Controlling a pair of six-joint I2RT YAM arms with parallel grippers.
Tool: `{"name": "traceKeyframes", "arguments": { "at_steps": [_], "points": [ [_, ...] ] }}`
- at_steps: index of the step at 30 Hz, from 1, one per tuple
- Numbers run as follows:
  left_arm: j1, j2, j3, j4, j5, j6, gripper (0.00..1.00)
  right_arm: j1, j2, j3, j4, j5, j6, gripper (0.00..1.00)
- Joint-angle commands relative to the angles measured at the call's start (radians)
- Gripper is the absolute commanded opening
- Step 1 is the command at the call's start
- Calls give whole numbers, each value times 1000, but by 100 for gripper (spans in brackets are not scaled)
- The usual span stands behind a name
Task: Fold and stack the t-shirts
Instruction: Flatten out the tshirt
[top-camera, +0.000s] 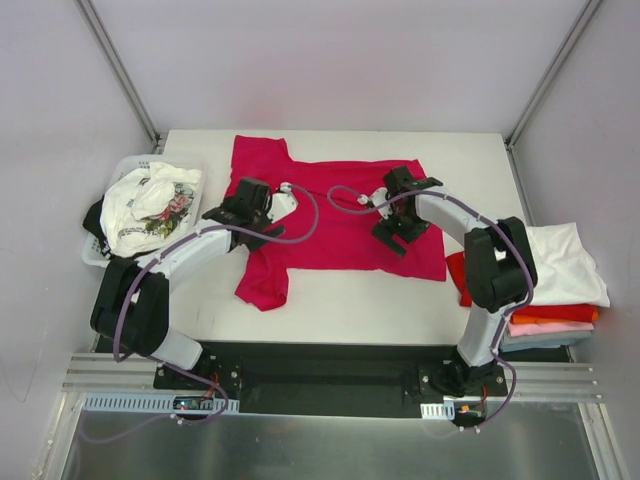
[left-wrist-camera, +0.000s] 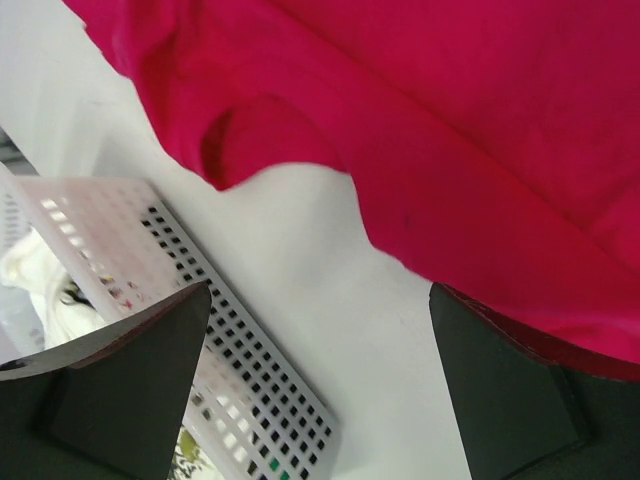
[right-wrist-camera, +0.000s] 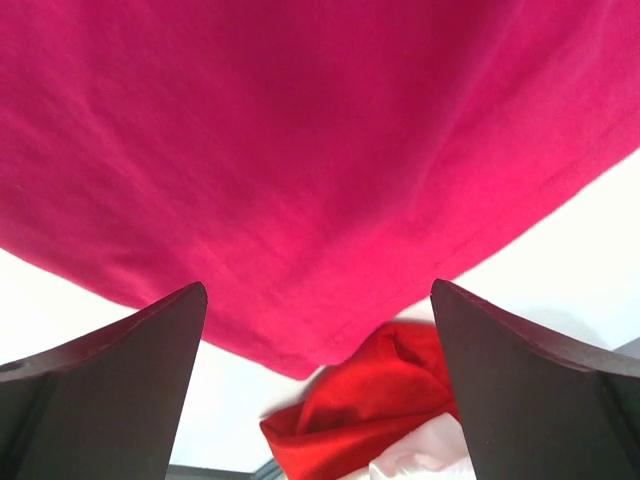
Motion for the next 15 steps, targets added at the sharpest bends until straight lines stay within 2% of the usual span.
{"name": "traceKeyframes", "arguments": {
  "at_steps": [1, 7, 15],
  "points": [
    [-23, -143, -80, -37, 9, -58, 91, -21, -75, -7, 8, 23, -22, 100],
    [-86, -264, -144, -101, 12, -119, 92, -37, -34, 5, 14, 18, -16, 100],
    [-169, -326, -210, -173, 46, -208, 91, -38, 3, 18, 22, 24, -10, 100]
  ]
}}
